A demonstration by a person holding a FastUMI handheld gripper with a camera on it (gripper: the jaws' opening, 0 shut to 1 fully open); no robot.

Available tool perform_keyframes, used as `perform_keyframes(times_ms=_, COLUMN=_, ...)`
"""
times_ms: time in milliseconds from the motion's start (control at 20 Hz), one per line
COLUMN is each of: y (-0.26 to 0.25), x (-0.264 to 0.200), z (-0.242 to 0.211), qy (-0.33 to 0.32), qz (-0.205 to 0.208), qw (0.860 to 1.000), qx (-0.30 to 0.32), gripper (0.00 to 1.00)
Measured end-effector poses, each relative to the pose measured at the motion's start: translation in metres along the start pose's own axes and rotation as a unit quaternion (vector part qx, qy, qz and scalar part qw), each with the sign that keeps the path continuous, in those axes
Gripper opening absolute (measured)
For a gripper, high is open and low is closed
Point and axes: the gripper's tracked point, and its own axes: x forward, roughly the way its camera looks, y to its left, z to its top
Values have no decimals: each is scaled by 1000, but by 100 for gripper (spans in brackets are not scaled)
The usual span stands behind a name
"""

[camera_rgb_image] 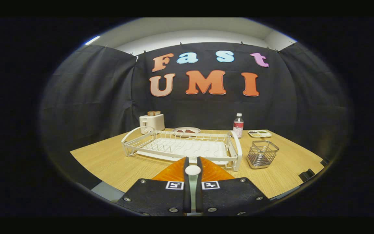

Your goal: Take the plate from the dish rack, then take the spoon from the basket and place it into the plate.

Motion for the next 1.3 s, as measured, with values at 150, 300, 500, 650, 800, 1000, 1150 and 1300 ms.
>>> perform_keyframes(times_ms=150, y=2, x=5, z=-11, qy=9, qz=-4, qw=1000, qx=-9, gripper=6)
perform_keyframes(times_ms=300, y=-2, x=10, z=-19, qy=21, qz=-9, qw=1000, qx=-9, gripper=6)
perform_keyframes(times_ms=500, y=-5, x=14, z=-25, qy=31, qz=-12, qw=999, qx=0, gripper=8)
perform_keyframes(times_ms=650, y=-10, x=17, z=-41, qy=58, qz=-18, qw=998, qx=0, gripper=14)
perform_keyframes(times_ms=800, y=-14, x=19, z=-51, qy=77, qz=-22, qw=997, qx=-2, gripper=21)
perform_keyframes(times_ms=1000, y=-20, x=24, z=-42, qy=72, qz=-20, qw=997, qx=9, gripper=43)
perform_keyframes(times_ms=1150, y=-30, x=28, z=-38, qy=72, qz=-28, qw=997, qx=13, gripper=75)
perform_keyframes(times_ms=1300, y=-41, x=30, z=-31, qy=69, qz=-37, qw=997, qx=13, gripper=98)
